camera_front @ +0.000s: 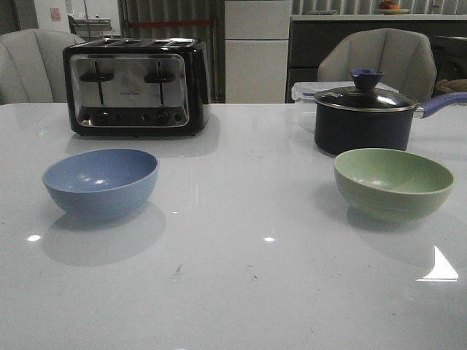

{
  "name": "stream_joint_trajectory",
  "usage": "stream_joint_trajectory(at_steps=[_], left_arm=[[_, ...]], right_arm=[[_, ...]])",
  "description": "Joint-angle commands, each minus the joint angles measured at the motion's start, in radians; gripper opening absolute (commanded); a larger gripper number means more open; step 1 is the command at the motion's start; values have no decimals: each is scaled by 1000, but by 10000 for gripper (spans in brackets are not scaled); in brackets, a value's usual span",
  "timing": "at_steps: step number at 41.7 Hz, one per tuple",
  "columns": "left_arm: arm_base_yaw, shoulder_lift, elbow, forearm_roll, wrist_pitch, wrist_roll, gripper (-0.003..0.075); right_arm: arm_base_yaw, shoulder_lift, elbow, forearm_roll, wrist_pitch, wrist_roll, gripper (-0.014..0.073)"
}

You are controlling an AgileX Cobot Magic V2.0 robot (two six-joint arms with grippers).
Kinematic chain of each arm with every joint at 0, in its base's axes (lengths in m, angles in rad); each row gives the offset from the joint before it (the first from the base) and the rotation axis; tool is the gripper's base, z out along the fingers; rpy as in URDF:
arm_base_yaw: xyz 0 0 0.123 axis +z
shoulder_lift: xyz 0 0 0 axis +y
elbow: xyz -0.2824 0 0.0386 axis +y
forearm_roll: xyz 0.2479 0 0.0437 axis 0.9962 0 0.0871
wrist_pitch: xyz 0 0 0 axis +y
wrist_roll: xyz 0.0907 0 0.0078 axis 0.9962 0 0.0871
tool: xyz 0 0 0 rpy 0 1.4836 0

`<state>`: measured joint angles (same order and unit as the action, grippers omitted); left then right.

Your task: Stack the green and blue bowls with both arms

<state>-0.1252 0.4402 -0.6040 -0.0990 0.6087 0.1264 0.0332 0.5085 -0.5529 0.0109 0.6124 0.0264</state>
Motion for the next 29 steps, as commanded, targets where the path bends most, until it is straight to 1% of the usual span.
stream_joint_trajectory(at_steps=[1, 11, 14, 16, 17, 18, 21, 22, 23, 25, 26, 29], left_arm=[[-8, 52, -20, -9, -63, -7, 94], [-8, 136, -7, -26, -67, -7, 96], [-8, 154, -7, -26, -67, -7, 124], [-8, 162, -7, -26, -67, -2, 173], [-8, 167, -7, -26, -67, -3, 213], [-8, 168, -7, -26, -69, -3, 248], [-8, 178, -7, -26, -71, -3, 382], [-8, 179, -7, -26, -71, -3, 431], [-8, 179, -7, -26, -73, -3, 463], [-8, 179, -7, -26, -75, -3, 512], [-8, 179, -7, -26, -75, -3, 522], [-8, 179, -7, -26, -75, -3, 517]], right_arm=[[-2, 76, -31, -5, -65, 2, 43], [-2, 225, -30, -5, -65, 2, 46], [-2, 260, -31, -11, -65, -1, 84], [-2, 287, -32, -11, -68, -1, 168], [-2, 302, -32, -11, -72, -1, 209], [-2, 314, -32, -11, -77, -1, 269], [-2, 354, -34, -11, -96, -1, 414], [-2, 372, -37, -11, -99, -1, 449], [-2, 386, -43, -11, -99, -1, 489], [-2, 420, -59, -11, -98, 0, 531], [-2, 436, -72, -11, -95, 1, 547], [-2, 492, -111, -11, -94, 2, 547]])
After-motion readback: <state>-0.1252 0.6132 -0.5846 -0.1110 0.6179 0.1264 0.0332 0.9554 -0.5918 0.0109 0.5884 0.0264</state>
